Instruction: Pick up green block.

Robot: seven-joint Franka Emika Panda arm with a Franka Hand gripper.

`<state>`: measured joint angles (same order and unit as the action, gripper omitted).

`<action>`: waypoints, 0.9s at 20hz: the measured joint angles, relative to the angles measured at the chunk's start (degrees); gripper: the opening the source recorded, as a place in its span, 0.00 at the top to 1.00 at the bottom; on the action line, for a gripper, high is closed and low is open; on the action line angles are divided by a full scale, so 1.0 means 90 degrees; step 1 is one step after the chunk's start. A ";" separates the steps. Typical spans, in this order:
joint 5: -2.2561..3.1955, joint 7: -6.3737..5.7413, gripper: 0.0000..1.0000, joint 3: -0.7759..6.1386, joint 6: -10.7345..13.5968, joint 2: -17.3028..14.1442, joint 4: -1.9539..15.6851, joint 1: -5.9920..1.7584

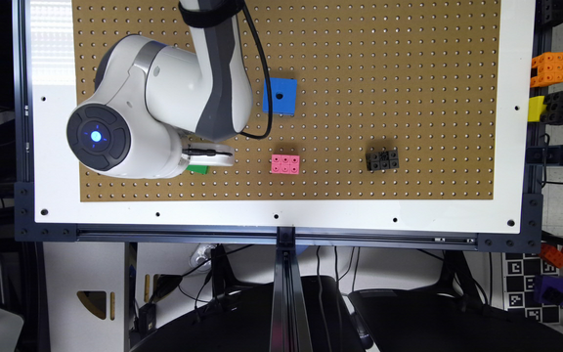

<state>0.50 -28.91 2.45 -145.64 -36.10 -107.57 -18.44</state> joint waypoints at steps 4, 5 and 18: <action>0.0000 -0.0016 1.00 0.0032 -0.0010 -0.0006 0.0010 0.0050; 0.0000 -0.0016 1.00 0.0032 -0.0010 -0.0006 0.0010 0.0050; 0.0000 -0.0016 1.00 0.0032 0.0006 -0.0005 0.0009 0.0047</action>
<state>0.49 -29.05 2.73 -145.59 -36.14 -107.49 -18.02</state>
